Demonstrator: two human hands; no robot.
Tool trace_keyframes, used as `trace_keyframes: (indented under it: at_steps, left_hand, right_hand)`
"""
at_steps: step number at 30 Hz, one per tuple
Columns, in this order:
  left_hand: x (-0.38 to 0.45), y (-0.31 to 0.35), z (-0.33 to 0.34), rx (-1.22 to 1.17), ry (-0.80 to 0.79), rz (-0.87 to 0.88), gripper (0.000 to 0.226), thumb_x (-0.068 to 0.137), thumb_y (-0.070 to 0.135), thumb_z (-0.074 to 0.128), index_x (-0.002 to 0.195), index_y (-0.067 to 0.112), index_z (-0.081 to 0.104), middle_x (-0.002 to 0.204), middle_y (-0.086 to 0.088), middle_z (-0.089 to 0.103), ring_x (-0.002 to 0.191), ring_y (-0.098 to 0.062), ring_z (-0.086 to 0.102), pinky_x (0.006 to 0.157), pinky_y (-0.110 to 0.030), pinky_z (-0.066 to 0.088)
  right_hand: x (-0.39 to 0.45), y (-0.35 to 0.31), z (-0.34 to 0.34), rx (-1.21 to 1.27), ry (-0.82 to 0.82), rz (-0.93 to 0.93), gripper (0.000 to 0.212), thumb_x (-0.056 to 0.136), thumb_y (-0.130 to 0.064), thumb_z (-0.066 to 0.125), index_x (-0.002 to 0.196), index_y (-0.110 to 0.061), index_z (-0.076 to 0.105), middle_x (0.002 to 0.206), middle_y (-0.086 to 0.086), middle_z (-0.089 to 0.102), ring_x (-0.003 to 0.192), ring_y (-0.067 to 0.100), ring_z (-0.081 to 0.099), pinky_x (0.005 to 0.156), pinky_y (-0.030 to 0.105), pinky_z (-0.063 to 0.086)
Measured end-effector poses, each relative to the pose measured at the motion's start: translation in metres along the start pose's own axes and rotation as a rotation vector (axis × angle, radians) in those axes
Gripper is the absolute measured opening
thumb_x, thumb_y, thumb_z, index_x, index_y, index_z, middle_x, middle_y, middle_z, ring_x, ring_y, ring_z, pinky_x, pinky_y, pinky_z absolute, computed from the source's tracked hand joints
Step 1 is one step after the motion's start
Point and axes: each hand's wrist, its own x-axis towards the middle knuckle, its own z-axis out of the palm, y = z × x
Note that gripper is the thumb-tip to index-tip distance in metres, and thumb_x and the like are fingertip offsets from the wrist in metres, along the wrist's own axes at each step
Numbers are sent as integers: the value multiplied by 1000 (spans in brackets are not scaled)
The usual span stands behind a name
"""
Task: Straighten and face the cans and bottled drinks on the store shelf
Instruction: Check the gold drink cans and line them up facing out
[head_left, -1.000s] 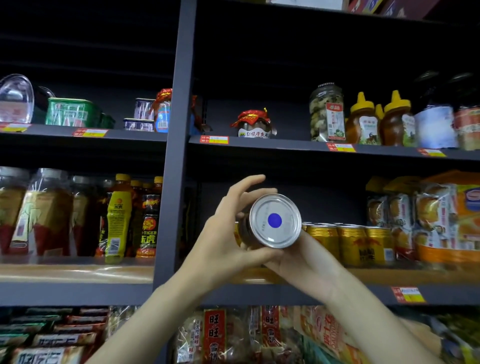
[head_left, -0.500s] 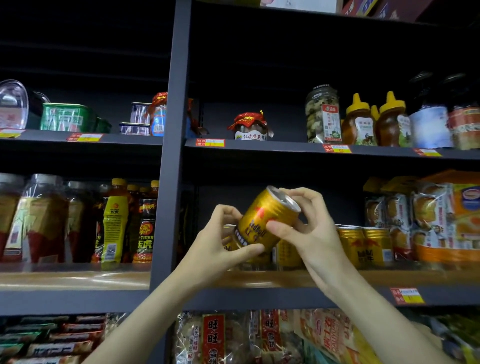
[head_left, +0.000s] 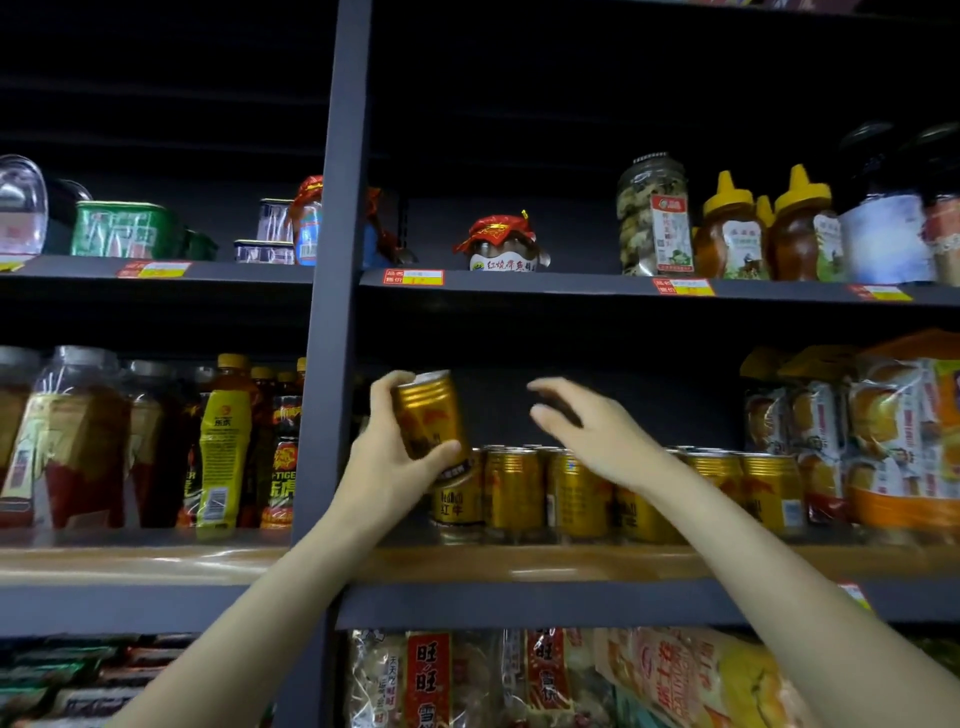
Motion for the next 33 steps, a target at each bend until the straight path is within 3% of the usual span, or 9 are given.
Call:
trace_keyframes:
  at_steps: [3, 6, 10, 13, 15, 17, 19, 26, 33]
  left_hand:
    - [4, -13, 4, 208, -83, -53, 73, 79, 16, 71, 133, 32, 24, 118, 0, 49, 109, -17, 54, 73, -19, 48]
    - [7, -22, 10, 258, -133, -155, 73, 78, 19, 73, 131, 29, 25, 119, -1, 49, 108, -17, 52, 82, -28, 50]
    - [7, -24, 14, 388, -280, -174, 70, 75, 26, 76, 125, 31, 28, 109, 9, 43, 99, -8, 44, 64, -13, 39]
    - [11, -24, 17, 442, -356, -198, 71, 72, 30, 78, 124, 32, 30, 115, 6, 46, 105, -12, 47, 79, -23, 46]
    - [14, -22, 21, 515, -348, -190, 71, 70, 31, 79, 125, 30, 33, 120, 2, 45, 109, -15, 46, 87, -29, 46]
    - [17, -22, 24, 587, -322, -208, 72, 70, 34, 79, 126, 27, 34, 121, 0, 42, 105, -16, 46, 83, -29, 44]
    - [21, -25, 26, 633, -306, -245, 72, 70, 35, 79, 126, 26, 35, 122, -2, 41, 106, -20, 48, 81, -30, 43]
    - [28, -37, 24, 526, -328, -244, 67, 73, 30, 77, 128, 25, 39, 122, -3, 45, 106, -18, 48, 86, -30, 47]
    - [28, -31, 19, 424, -339, -274, 61, 78, 33, 72, 130, 27, 41, 127, -7, 46, 110, -22, 52, 88, -33, 50]
  right_hand:
    - [-1, 17, 19, -373, -280, 13, 55, 95, -39, 51, 145, -28, 32, 148, 0, 39, 136, 19, 35, 110, 37, 29]
    - [-5, 22, 27, -559, -212, -12, 57, 93, -38, 55, 144, -28, 31, 146, -3, 40, 134, 18, 35, 109, 40, 28]
    - [-4, 24, 32, -486, -133, -15, 50, 90, -39, 58, 136, -30, 40, 141, -7, 44, 131, 16, 37, 107, 40, 29]
    - [-2, 26, 33, -364, -87, 20, 41, 89, -37, 60, 128, -31, 50, 136, -8, 48, 131, 16, 39, 109, 41, 28]
    - [0, 28, 32, -197, -23, 8, 26, 89, -32, 62, 114, -30, 61, 120, -11, 56, 123, 15, 47, 108, 44, 33]
    - [2, 29, 31, -18, 27, 1, 8, 87, -26, 65, 95, -28, 67, 102, -12, 60, 109, 12, 54, 102, 43, 40]
    - [4, 30, 31, 23, 42, 10, 5, 86, -25, 67, 86, -30, 66, 98, -11, 63, 108, 14, 55, 100, 43, 41]
    - [9, 34, 29, 20, 5, 27, 10, 89, -22, 64, 84, -31, 63, 98, -13, 61, 113, 13, 53, 102, 37, 40]
    - [-6, 48, -24, -104, 44, -17, 25, 91, -15, 59, 114, -27, 60, 114, -8, 62, 112, 8, 55, 102, 29, 41]
